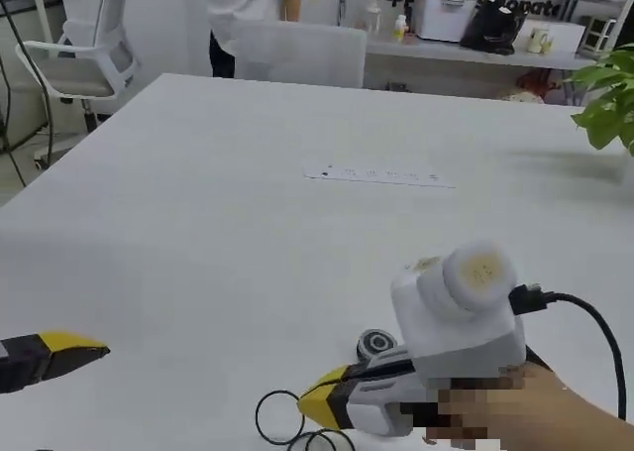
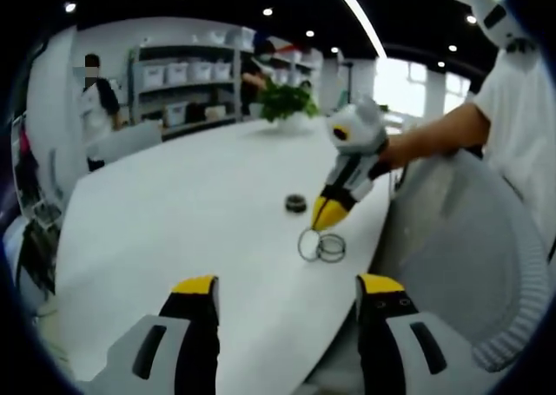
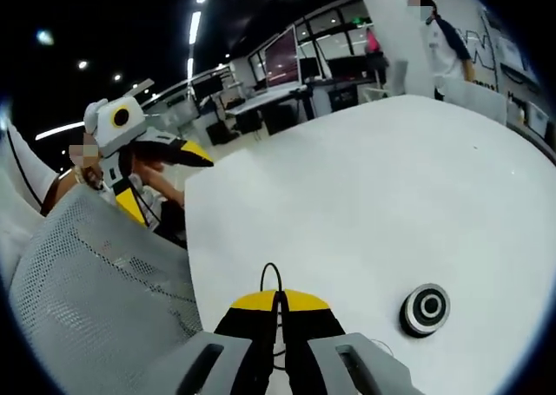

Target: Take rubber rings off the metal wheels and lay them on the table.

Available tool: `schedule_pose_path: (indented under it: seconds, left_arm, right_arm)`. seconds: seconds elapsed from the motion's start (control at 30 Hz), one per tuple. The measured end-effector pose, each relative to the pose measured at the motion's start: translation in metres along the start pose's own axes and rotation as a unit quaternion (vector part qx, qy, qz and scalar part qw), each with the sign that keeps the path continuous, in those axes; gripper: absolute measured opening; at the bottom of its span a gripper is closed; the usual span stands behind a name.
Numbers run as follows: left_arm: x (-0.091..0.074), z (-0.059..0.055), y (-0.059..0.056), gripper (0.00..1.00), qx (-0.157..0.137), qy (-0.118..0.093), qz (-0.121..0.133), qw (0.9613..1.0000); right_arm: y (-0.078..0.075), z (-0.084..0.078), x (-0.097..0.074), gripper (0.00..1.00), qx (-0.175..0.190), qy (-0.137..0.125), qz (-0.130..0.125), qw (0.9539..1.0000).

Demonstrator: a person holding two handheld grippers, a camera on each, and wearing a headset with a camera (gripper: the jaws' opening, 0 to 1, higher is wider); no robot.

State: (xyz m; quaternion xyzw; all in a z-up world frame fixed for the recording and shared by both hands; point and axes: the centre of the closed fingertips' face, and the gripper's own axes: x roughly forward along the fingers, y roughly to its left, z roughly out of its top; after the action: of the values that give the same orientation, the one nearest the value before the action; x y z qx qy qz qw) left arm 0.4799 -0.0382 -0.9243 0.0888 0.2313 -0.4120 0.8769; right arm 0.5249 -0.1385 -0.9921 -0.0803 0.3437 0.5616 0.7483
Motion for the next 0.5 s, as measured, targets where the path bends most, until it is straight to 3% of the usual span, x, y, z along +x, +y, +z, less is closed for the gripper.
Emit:
schedule_pose_path:
  seconds: [0.1,0.27,0.5]
  left_arm:
    - [0.0,0.002,0.0,0.64,-0.001,-0.004,0.0,1.0]
    - [-0.002,-0.003,0.002,0.64,0.004,0.01,0.006,0.9999]
    - [-0.004,-0.004,0.003,0.64,0.0,0.007,0.01,0.9999]
  right_arm:
    - [-0.004,-0.003,0.002,0.0,0.002,0.002,-0.008,1.0]
    - [-0.008,-0.009,0.004,0.0,0.001,0.011,-0.016,0.9998]
    - [-0.016,-0.015,0.006,0.0,0.006,0.015,-0.028,0.9995]
